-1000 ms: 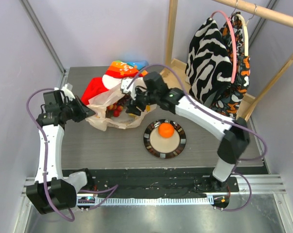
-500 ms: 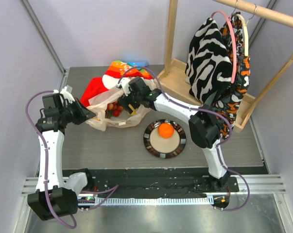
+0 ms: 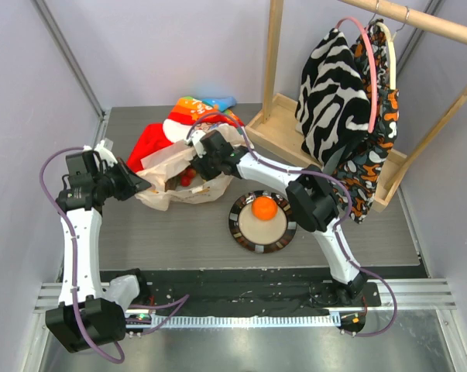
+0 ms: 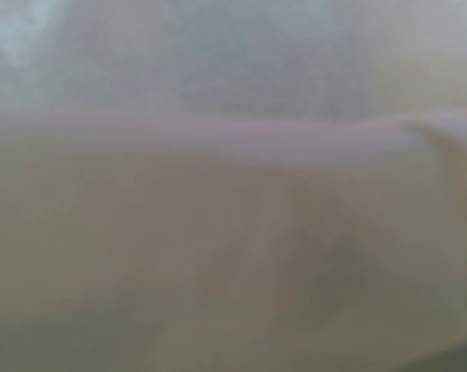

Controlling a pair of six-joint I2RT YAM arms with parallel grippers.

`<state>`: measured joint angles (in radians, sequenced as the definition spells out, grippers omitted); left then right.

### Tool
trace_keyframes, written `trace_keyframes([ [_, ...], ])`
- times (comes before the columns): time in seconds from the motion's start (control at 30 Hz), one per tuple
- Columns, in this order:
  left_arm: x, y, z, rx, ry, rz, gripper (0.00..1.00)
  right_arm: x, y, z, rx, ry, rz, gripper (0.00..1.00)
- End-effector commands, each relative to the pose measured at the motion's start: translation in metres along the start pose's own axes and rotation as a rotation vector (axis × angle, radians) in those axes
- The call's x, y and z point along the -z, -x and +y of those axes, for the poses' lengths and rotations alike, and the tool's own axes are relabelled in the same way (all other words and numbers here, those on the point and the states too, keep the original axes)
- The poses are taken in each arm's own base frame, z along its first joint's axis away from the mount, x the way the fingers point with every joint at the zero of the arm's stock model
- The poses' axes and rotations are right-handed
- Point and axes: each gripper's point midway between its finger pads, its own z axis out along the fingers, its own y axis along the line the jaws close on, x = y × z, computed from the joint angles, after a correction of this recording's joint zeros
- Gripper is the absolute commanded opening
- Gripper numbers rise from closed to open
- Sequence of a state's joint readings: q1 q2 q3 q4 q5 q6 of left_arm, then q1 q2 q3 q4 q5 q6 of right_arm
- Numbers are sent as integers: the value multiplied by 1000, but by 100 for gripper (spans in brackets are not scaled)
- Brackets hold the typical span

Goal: Take the fake fruits out of the plastic bag
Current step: Take out the fake fruit from the plastic bag, then place the fake fruit on the plate.

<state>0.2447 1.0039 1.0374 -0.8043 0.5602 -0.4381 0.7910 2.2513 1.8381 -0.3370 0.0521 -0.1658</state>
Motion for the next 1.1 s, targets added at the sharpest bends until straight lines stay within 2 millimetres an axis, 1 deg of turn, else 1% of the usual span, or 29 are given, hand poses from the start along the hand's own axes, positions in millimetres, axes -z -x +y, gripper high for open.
trace_keyframes([
  [0.0, 4, 7, -5, -11, -22, -29, 1, 28, 34, 1, -12, 31, -55, 51],
  [0.03, 4, 8, -6, -13, -26, -33, 1, 36, 42, 6, -3, 70, -76, 45],
  [0.07, 3, 8, -6, -10, -28, -33, 1, 54, 60, 5, -3, 78, -122, 43],
  [0.13, 2, 10, -7, -8, -32, -33, 1, 78, 83, 9, 1, 117, -178, 40],
  [0.17, 2, 11, -8, -12, -37, -34, 1, 93, 94, 18, 3, 178, -211, 39],
  [0.2, 1, 11, -8, -9, -38, -33, 1, 119, 112, 20, 6, 206, -266, 38],
  [0.27, 0, 15, -9, -14, -42, -40, 1, 150, 126, 28, 3, 273, -320, 37],
  [0.3, 0, 17, -10, -15, -45, -43, 1, 182, 141, 36, 19, 336, -382, 36],
  [0.37, -1, 21, -11, -18, -48, -47, 1, 205, 141, 45, 34, 395, -413, 33],
  [0.4, -1, 24, -12, -22, -48, -54, 1, 234, 151, 47, 44, 411, -471, 32],
  [0.43, -3, 26, -11, -24, -44, -60, 1, 239, 150, 49, 44, 419, -481, 32],
  [0.5, -3, 31, -12, -26, -45, -68, 1, 259, 153, 50, 41, 433, -511, 32],
  [0.53, -4, 32, -12, -26, -45, -71, 1, 275, 155, 48, 39, 428, -531, 32],
  [0.6, -3, 37, -14, -36, -45, -79, 1, 289, 154, 47, 41, 421, -544, 32],
  [0.63, -2, 38, -14, -35, -44, -80, 1, 302, 149, 41, 41, 399, -543, 33],
  [0.7, -2, 39, -15, -38, -46, -78, 1, 313, 141, 36, 43, 380, -528, 33],
  [0.73, -2, 41, -15, -39, -45, -79, 1, 310, 125, 29, 34, 352, -474, 33],
  [0.77, -2, 41, -16, -40, -46, -75, 1, 325, 118, 20, 31, 324, -474, 33],
  [0.8, -3, 41, -15, -39, -44, -74, 1, 318, 91, 15, 17, 306, -397, 33],
  [0.83, -3, 41, -15, -40, -44, -74, 1, 318, 77, 6, 25, 270, -366, 33],
  [0.87, -3, 42, -16, -39, -44, -74, 1, 335, 64, -9, 28, 217, -369, 33],
  [0.9, -3, 43, -15, -40, -43, -75, 1, 326, 32, -12, 21, 205, -284, 33],
  [0.93, -3, 42, -15, -39, -44, -73, 1, 330, 18, -20, 21, 168, -261, 33],
  [0.97, -3, 42, -15, -41, -41, -74, 1, 341, 5, -30, 38, 126, -261, 33],
  [1.0, -4, 43, -15, -42, -41, -74, 1, 336, -21, -30, 31, 121, -195, 33],
  [1.07, -5, 42, -14, -38, -39, -71, 1, 334, -45, -37, 43, 71, -141, 33],
])
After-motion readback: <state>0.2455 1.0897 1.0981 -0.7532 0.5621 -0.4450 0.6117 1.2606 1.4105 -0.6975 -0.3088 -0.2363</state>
